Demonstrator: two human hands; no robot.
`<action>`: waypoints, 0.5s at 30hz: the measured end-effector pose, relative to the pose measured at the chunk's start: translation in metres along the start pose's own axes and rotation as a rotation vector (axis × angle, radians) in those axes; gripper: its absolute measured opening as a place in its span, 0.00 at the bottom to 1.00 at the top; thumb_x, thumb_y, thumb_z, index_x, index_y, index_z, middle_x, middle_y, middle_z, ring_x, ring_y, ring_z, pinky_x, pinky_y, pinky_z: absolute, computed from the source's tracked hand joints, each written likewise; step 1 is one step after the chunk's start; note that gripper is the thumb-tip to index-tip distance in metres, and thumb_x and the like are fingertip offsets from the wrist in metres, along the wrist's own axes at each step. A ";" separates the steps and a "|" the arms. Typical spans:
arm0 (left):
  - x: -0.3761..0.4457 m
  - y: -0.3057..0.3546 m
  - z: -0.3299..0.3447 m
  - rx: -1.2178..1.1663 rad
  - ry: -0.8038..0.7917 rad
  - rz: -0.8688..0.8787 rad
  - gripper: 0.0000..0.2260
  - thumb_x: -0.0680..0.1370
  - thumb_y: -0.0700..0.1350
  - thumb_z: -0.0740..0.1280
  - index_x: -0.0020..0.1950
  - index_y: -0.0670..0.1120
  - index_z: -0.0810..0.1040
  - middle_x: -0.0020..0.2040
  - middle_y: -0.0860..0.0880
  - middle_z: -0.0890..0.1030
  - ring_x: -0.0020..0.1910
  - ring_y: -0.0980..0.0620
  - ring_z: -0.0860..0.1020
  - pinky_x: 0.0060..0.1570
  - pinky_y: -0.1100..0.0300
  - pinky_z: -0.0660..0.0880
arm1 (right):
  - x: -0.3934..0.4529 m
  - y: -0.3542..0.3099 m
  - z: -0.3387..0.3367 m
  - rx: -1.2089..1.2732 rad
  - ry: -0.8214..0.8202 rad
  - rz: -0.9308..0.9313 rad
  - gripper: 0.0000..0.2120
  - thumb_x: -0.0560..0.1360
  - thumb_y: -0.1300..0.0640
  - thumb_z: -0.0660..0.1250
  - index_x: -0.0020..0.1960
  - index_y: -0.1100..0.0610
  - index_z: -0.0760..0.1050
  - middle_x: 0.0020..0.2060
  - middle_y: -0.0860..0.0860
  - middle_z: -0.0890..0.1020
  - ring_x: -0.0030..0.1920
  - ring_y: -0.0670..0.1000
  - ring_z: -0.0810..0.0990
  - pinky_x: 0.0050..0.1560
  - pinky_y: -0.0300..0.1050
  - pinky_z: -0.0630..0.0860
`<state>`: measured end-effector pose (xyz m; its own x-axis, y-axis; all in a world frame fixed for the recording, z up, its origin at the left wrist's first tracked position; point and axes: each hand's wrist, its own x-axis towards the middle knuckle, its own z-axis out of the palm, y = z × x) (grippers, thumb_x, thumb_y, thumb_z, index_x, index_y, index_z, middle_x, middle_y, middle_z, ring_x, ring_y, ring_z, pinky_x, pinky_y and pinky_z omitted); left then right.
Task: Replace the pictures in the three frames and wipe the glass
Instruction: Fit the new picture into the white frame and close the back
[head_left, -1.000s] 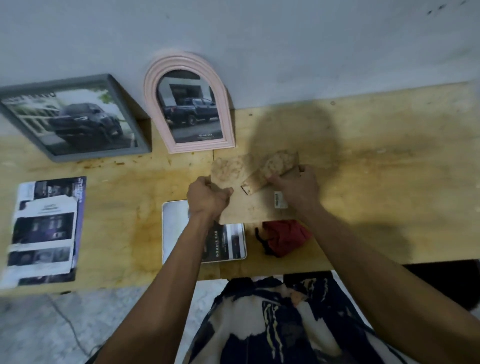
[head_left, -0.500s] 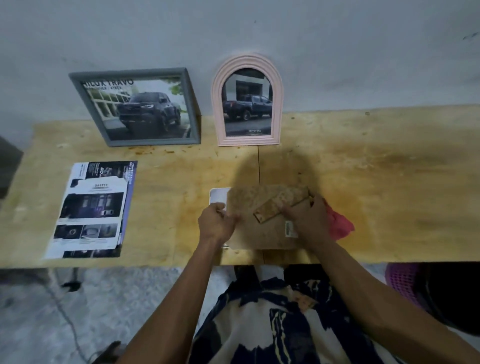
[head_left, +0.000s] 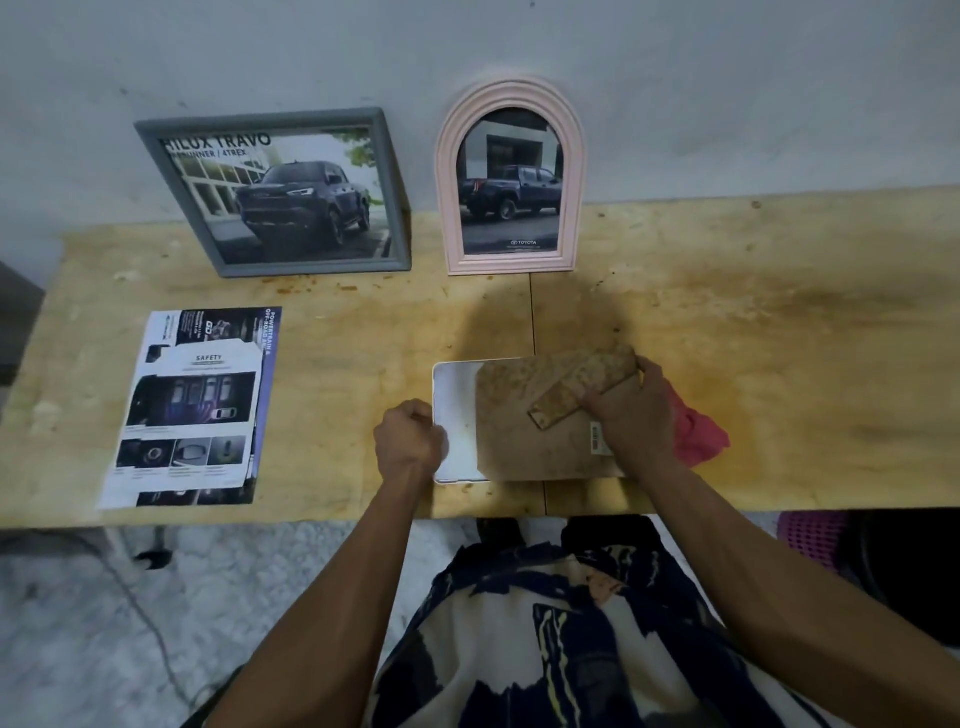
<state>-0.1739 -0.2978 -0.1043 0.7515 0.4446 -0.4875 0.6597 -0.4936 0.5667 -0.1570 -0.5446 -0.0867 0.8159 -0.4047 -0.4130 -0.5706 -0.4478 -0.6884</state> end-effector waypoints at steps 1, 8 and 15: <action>0.001 -0.001 0.000 -0.010 -0.004 -0.008 0.09 0.71 0.34 0.68 0.39 0.48 0.80 0.35 0.50 0.80 0.40 0.46 0.79 0.40 0.63 0.69 | 0.001 0.000 0.002 -0.011 0.004 0.010 0.43 0.66 0.42 0.77 0.74 0.52 0.60 0.67 0.56 0.73 0.65 0.61 0.73 0.60 0.58 0.73; 0.012 -0.003 -0.005 -0.051 -0.032 -0.028 0.08 0.68 0.35 0.71 0.37 0.49 0.83 0.36 0.51 0.83 0.39 0.50 0.81 0.41 0.65 0.72 | -0.001 -0.003 0.029 -0.071 0.017 0.038 0.40 0.66 0.38 0.75 0.68 0.60 0.66 0.62 0.57 0.75 0.62 0.60 0.74 0.58 0.54 0.72; 0.015 -0.005 -0.003 -0.047 -0.020 -0.022 0.05 0.70 0.36 0.72 0.40 0.45 0.85 0.44 0.49 0.85 0.43 0.50 0.81 0.45 0.62 0.75 | 0.004 -0.008 0.053 -0.159 -0.028 0.073 0.43 0.66 0.38 0.75 0.71 0.60 0.65 0.66 0.57 0.70 0.66 0.61 0.69 0.64 0.58 0.70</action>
<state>-0.1658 -0.2860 -0.1122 0.7371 0.4394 -0.5134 0.6752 -0.4480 0.5860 -0.1444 -0.5003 -0.1142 0.7729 -0.4193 -0.4763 -0.6341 -0.5397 -0.5538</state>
